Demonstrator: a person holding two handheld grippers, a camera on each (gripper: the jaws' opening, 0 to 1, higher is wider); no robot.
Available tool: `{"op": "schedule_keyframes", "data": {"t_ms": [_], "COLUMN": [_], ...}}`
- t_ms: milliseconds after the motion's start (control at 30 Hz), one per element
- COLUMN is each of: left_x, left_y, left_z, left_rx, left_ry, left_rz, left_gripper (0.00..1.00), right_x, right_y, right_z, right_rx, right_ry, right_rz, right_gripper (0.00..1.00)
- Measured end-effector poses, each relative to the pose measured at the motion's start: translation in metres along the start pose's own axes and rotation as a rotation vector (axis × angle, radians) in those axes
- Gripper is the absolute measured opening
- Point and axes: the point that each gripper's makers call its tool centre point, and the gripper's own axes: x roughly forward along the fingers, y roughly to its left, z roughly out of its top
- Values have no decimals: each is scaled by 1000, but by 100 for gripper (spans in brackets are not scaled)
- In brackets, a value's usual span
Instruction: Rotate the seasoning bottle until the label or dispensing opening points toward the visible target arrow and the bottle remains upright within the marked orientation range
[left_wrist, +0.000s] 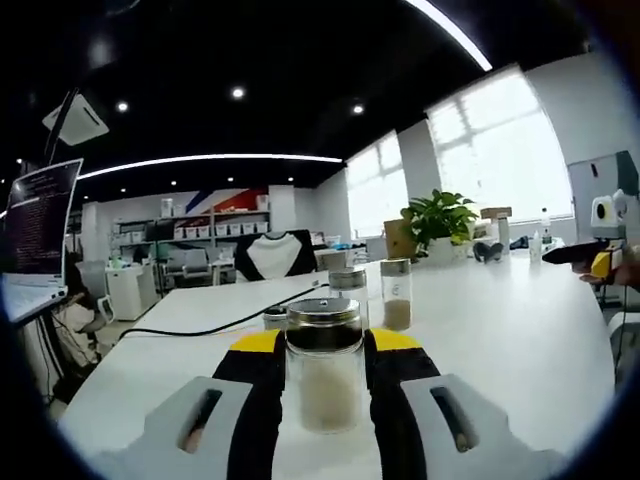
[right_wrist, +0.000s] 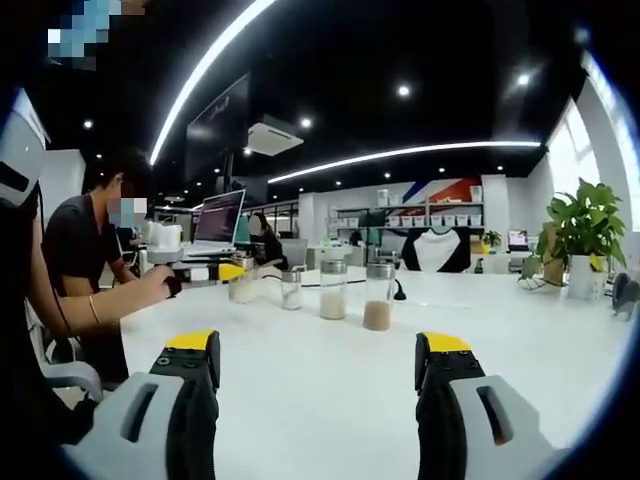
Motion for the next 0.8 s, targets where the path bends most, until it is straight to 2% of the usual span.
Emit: {"op": "schedule_keyframes", "data": {"t_ms": [167,400,500,600,700,800], "left_x": [-8,-18,-21,-24,-25,-23], "left_y": [-9,-27,-35,-50,-55,-67], "left_z": [-4,-5,-7,-5,-5,-4], "left_rx": [35,4,-15,-23,-28,-7], "left_ry": [23,10,4,-10,-3,-3], "left_rz": [-15,-67,-101,-171,-179,-224], "left_gripper": [33,33,33,33,33,33], "right_x": [0,2,2,2,3,5], "right_y": [4,7,8,10,10,11], "right_z": [0,-2,-1,-1,-2,-3], "right_rx": [1,-2,-2,-1,-3,1], "right_ry": [-1,9,6,5,10,12], "right_rz": [9,16,17,19,22,28], "right_gripper": [80,80,80,80,80,80]}}
